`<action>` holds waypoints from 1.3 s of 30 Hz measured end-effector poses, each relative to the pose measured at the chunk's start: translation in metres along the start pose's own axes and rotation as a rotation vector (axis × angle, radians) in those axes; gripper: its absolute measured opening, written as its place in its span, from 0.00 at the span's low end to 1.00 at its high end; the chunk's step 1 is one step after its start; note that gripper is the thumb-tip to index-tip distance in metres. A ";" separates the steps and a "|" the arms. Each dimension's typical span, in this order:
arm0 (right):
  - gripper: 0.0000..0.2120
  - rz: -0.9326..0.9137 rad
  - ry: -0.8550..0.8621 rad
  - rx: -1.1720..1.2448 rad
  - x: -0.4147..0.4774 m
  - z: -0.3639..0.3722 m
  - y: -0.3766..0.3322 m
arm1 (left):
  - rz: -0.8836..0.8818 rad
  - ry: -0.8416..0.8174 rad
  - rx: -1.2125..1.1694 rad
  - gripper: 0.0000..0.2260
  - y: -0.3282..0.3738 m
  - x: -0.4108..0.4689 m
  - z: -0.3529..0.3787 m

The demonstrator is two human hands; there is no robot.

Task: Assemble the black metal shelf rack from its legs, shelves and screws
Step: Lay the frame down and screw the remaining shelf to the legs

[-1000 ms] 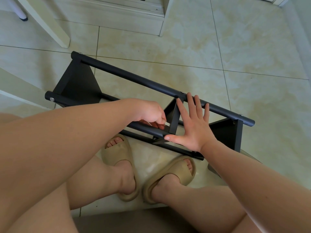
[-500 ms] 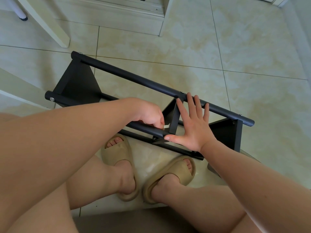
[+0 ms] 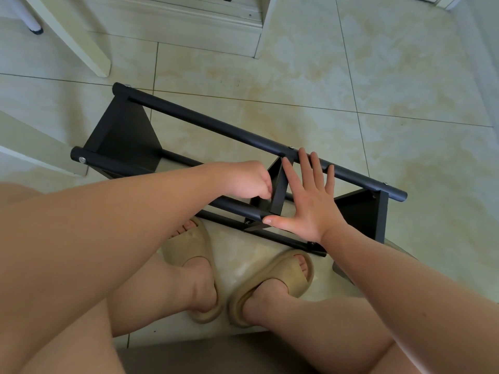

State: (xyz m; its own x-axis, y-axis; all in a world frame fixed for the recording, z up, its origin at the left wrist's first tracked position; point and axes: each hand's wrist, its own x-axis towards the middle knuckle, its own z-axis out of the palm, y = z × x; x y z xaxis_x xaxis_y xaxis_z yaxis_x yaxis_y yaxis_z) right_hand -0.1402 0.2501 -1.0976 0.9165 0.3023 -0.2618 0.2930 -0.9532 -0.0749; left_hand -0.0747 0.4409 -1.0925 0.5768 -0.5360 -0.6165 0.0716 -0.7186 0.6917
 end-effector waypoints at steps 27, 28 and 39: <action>0.58 -0.001 0.004 0.000 0.001 0.002 0.001 | -0.186 0.053 -0.540 0.03 0.004 0.001 0.004; 0.58 -0.001 0.006 0.000 0.001 0.002 0.001 | -0.197 0.053 -0.563 0.04 0.004 0.001 0.004; 0.59 -0.002 0.007 0.006 0.000 0.001 0.001 | -0.296 -0.027 -0.591 0.07 0.003 0.001 0.006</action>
State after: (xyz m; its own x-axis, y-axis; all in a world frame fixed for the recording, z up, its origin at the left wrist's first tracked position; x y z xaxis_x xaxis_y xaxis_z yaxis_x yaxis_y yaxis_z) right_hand -0.1399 0.2494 -1.0990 0.9179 0.3041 -0.2548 0.2932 -0.9526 -0.0807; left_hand -0.0785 0.4356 -1.0933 0.4441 -0.3697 -0.8161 0.6630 -0.4770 0.5769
